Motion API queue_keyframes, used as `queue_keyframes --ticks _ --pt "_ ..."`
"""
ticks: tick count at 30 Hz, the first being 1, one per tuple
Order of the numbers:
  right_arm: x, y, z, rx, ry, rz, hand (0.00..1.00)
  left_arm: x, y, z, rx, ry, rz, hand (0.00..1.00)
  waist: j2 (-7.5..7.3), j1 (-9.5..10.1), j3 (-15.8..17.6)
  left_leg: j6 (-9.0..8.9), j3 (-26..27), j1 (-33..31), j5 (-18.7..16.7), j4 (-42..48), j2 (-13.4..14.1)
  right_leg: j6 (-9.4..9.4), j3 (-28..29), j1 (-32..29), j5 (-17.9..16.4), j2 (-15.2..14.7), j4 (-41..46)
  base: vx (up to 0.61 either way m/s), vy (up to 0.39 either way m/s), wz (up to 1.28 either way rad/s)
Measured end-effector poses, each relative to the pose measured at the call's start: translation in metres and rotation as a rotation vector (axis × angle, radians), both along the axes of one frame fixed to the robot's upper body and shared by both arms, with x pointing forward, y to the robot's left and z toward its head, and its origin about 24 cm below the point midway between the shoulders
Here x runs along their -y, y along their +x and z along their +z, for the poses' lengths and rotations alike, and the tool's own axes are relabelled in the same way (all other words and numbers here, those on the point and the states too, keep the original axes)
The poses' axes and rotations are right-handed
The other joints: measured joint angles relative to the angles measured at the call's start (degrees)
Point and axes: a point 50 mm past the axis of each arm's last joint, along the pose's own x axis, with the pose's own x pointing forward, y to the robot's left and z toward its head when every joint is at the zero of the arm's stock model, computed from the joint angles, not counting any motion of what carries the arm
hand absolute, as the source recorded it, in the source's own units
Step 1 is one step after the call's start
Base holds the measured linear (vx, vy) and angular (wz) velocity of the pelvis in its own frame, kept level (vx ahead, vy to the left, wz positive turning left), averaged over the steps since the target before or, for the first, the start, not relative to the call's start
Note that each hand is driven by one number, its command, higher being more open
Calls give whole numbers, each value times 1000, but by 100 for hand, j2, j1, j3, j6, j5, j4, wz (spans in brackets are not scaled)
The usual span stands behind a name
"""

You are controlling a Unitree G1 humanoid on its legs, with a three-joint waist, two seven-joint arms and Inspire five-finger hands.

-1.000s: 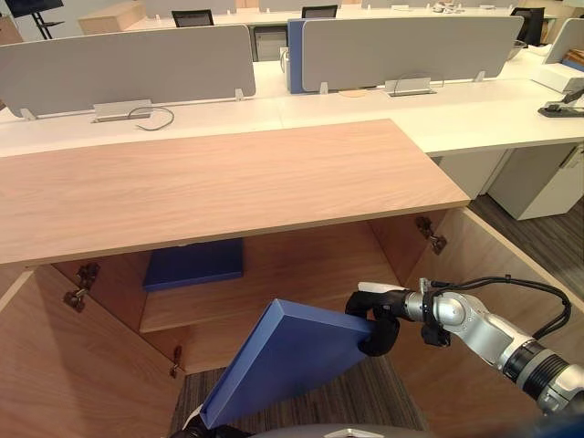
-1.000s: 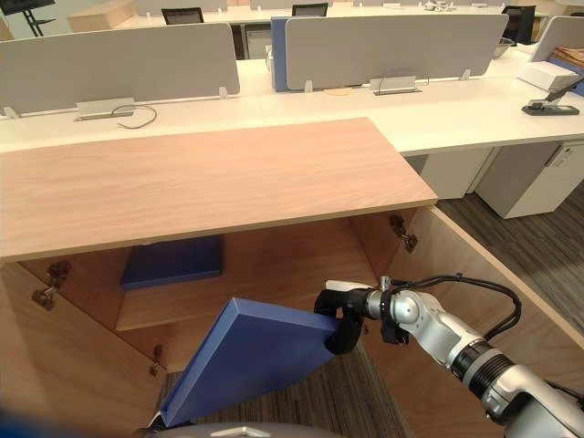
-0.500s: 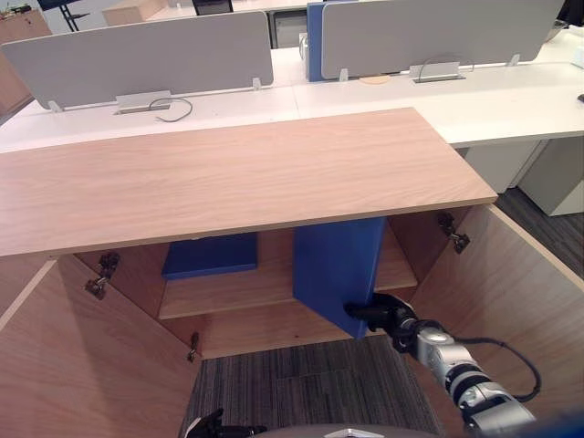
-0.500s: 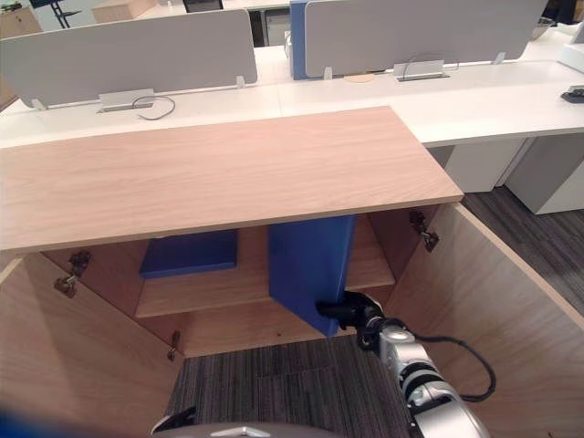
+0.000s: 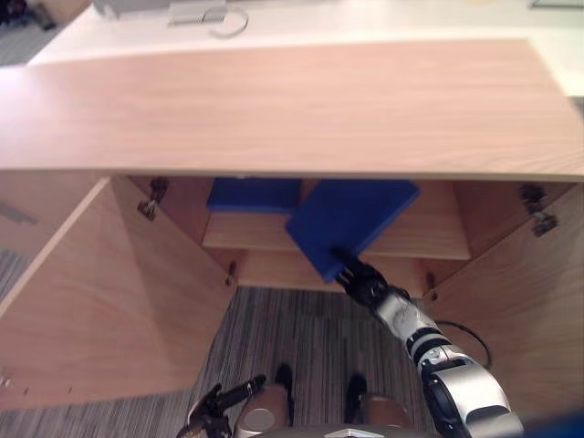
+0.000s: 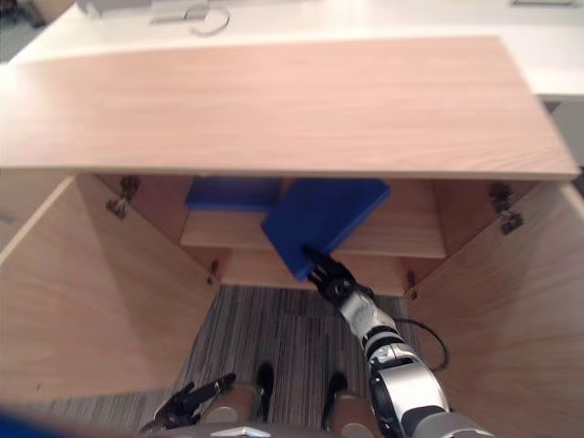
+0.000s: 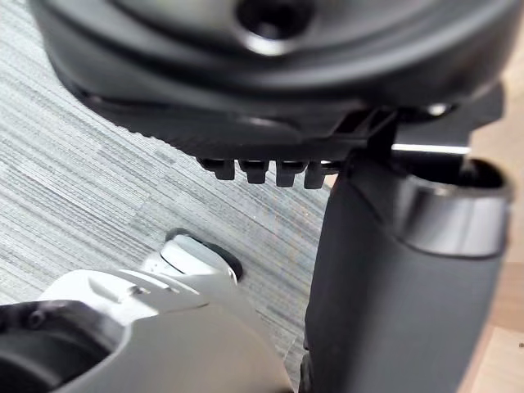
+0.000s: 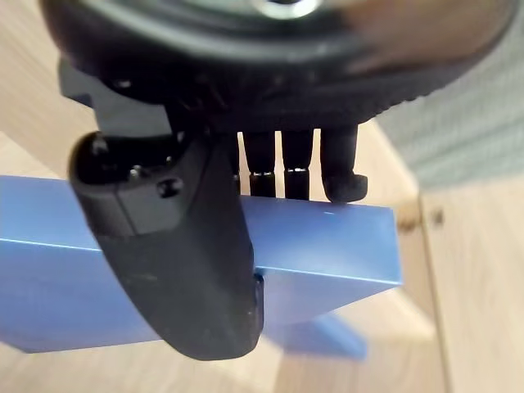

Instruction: Walk over to the cabinet, pick up the folder, carry it to the office cabinet, place the folder inside the office cabinet, then close the office cabinet door

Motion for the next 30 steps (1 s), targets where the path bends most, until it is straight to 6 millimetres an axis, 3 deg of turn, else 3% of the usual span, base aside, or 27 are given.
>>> queue_keyframes --ticks 2,3,5,8,11,22,30 --pt "-14 18 48 188 245 -128 0 1 6 3 29 3 42 100 24 23 91 31 -90 -548 -309 774 -111 8 -49 -487 -377 -187 804 -159 2 30" --pt "-13 22 60 228 295 -161 0 1 6 3 28 2 55 100 31 26 97 44 -108 -659 -380 950 -144 20 -65 -578 -464 -242 983 -137 28 34" --pt "5 36 105 387 432 -337 0 0 3 2 6 19 89 100 40 22 149 84 -197 -1062 -629 1564 -296 82 -124 -903 -779 -460 1613 -114 66 37" --pt "45 45 139 496 516 -564 0 -1 0 1 -17 7 156 100 37 13 265 172 -235 -1500 -860 2191 -505 139 -125 -1268 -1064 -740 2279 -68 66 30" --pt "72 43 140 472 537 -677 0 -1 -4 0 -36 3 219 100 63 12 358 231 -236 -1831 -1061 2665 -606 210 -93 -1524 -1239 -872 2670 -22 97 15" --pt "87 53 126 282 685 -801 0 -3 6 5 26 -19 308 100 101 175 414 212 -202 -2694 -1437 3717 -747 265 -90 -2239 -1778 -1192 3759 -5 11 13" --pt "103 69 150 255 537 -695 0 0 5 4 21 -38 295 100 182 244 456 181 -272 -3032 -1457 3994 -796 218 -140 -2510 -1860 -1270 4066 -21 2 7"
